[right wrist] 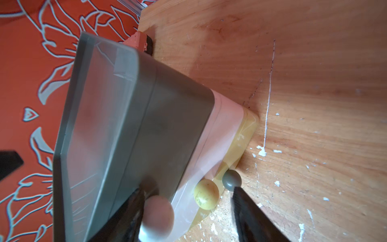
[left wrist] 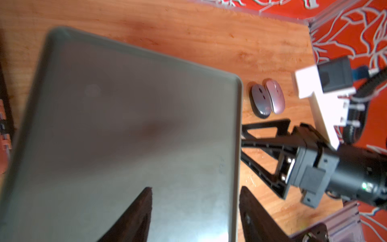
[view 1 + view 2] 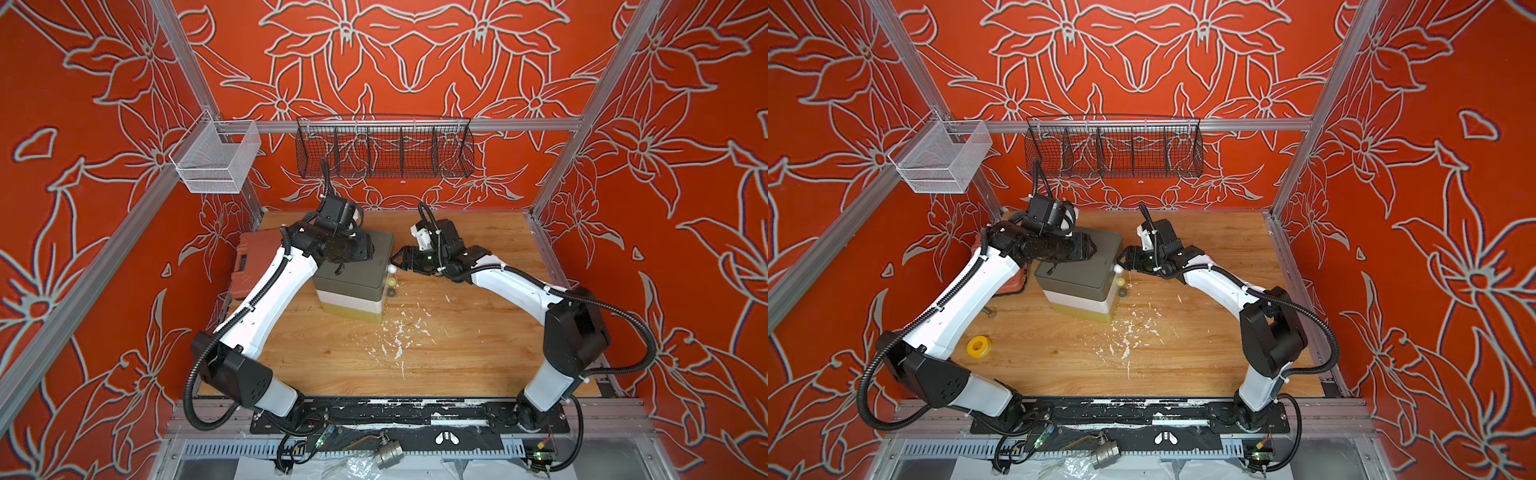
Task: Take the mice out of the drawer
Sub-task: Close the drawer of the storage box, then open the drawer in the storage box.
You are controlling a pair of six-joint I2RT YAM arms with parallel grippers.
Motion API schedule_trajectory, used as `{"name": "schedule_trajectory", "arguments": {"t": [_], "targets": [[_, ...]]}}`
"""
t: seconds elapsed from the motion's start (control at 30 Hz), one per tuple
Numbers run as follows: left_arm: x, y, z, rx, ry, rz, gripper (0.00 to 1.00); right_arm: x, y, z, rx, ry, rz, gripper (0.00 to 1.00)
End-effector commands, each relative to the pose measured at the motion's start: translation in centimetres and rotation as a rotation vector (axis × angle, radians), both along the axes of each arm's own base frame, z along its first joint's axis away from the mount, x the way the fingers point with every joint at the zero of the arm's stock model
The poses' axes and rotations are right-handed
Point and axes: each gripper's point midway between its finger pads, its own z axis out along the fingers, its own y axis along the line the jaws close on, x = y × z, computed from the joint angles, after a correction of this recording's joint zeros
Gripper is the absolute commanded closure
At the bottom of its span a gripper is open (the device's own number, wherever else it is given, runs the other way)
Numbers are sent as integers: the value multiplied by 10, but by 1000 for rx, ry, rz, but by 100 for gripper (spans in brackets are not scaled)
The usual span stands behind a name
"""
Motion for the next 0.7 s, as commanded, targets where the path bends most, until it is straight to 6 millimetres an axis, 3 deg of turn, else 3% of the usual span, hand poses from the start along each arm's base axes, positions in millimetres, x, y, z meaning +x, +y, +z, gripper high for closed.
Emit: {"name": "schedule_trajectory", "arguments": {"t": [0.0, 0.13, 0.3, 0.67], "targets": [[-22, 7, 5, 70, -17, -1, 36, -17, -4, 12, 105, 44, 28, 30], [-39, 3, -3, 126, -9, -16, 36, -28, -12, 8, 197, 72, 51, 28], [-53, -3, -9, 210, -10, -47, 37, -39, -19, -13, 283, 145, 40, 32], [-56, -22, -22, 261, 0, -97, 37, -31, 8, -28, 420, 137, 97, 36]]}}
